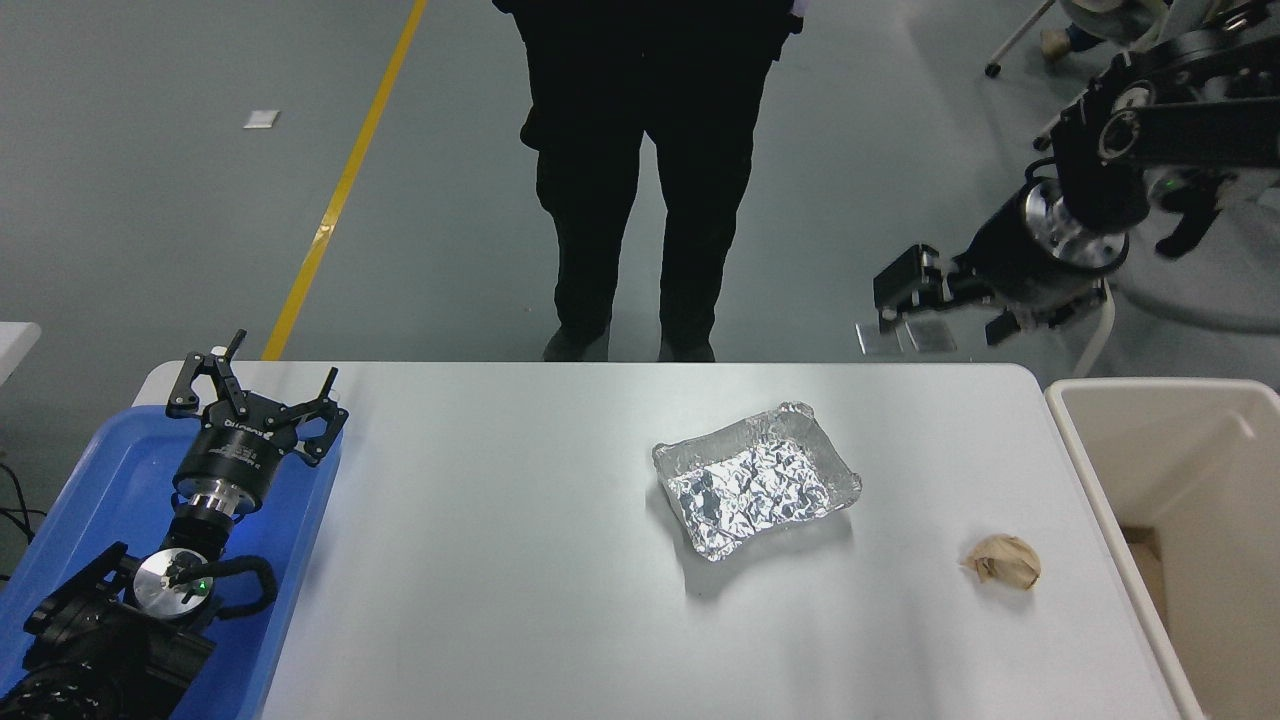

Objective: Pick up foil plate and place in dustbin

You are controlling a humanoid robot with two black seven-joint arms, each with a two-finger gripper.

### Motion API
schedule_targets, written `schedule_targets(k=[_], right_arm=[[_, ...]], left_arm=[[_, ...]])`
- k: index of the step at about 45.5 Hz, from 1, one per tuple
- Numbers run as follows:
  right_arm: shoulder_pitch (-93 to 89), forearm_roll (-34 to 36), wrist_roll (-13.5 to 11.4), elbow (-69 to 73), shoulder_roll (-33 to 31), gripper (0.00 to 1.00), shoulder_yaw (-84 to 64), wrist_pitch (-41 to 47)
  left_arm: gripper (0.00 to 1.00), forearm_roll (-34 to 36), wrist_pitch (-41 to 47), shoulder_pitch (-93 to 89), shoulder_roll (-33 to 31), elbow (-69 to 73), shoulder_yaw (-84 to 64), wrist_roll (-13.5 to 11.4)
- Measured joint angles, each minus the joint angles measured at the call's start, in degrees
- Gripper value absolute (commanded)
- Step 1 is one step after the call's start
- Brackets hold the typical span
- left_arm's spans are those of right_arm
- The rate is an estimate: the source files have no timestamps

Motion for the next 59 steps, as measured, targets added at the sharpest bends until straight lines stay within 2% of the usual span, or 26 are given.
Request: schedule_targets(k=[6, 10, 16, 26, 36, 56, 59], right_arm=[[1.3, 0.4, 0.0, 0.1, 0.0, 0.97, 0.2, 0.6], [1.3, 0.4, 0.0, 0.1, 0.2, 0.87, 0.4, 0.1], [-0.2, -0.1, -0.1, -0.3, 0.7, 0.87, 0.5, -2.9], [-6.8, -1.3, -0.1, -2.2, 2.6, 0.88, 0.8, -12.6], [-17.8, -1.8, -0.1, -8.1, 8.7, 0.88, 1.2, -23.5], [-38.5, -4.1, 0.2, -19.4, 19.5, 0.86, 1.0, -35.1], [-41.2, -4.5, 0.2, -21.4, 20.2, 0.82, 0.8, -36.4]], left_arm=[[0.99, 0.0, 0.0, 0.0, 0.0, 0.0, 0.0, 0.0], [0.99, 0.0, 0.0, 0.0, 0.0, 0.0, 0.0, 0.0], [0.99, 0.0, 0.0, 0.0, 0.0, 0.0, 0.0, 0.0], [0.99, 0.0, 0.0, 0.0, 0.0, 0.0, 0.0, 0.0], [0.99, 0.0, 0.0, 0.0, 0.0, 0.0, 0.0, 0.0], [0.99, 0.0, 0.0, 0.0, 0.0, 0.0, 0.0, 0.0], [0.99, 0.0, 0.0, 0.0, 0.0, 0.0, 0.0, 0.0]])
